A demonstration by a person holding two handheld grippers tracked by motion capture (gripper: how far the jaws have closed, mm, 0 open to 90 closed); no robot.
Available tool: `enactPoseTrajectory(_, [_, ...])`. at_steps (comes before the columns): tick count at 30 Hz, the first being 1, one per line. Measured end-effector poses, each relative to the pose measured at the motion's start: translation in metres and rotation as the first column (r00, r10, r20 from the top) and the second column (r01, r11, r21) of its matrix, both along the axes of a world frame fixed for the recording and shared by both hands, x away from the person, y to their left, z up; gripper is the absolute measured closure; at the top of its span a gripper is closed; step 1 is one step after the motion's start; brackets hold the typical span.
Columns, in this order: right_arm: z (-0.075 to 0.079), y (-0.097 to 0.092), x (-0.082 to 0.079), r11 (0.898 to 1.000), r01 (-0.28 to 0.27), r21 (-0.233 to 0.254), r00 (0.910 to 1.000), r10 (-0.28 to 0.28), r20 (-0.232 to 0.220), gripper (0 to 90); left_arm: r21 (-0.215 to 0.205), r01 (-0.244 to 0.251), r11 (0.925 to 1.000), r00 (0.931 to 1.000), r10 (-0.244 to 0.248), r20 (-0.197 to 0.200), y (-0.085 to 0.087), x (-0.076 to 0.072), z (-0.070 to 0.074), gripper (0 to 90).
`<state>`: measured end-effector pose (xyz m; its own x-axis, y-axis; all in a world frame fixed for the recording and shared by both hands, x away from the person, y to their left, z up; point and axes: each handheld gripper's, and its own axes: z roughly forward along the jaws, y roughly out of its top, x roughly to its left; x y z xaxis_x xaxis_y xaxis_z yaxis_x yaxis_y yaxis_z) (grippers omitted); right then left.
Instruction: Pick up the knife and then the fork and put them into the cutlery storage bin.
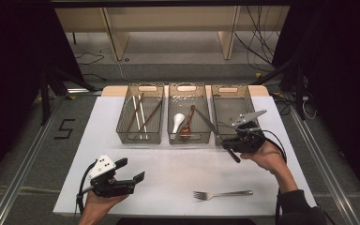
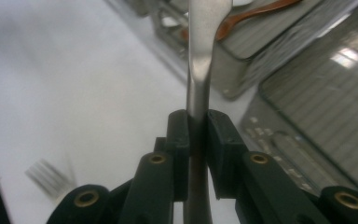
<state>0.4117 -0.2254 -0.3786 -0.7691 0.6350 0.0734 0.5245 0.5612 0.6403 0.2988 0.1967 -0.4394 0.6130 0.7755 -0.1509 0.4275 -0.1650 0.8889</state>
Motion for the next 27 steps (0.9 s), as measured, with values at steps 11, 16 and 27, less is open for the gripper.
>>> enactPoseTrajectory(11, [0.017,-0.015,0.032,0.990,0.133,0.049,0.9908,-0.134,0.017,80.5,-0.013,-0.003,0.9999,0.9999,0.003,0.010,0.001,0.000,0.001,16.6])
enactPoseTrajectory(16, [0.023,-0.020,0.045,0.980,0.192,0.057,0.9811,-0.193,0.015,80.5,-0.015,-0.005,0.9999,0.9999,0.005,0.014,0.002,0.000,0.001,16.6])
enactPoseTrajectory(27, [0.025,-0.024,0.068,0.962,0.270,0.048,0.9627,-0.271,0.003,80.5,-0.027,-0.012,0.9996,0.9997,0.012,0.021,0.003,-0.001,0.001,16.7])
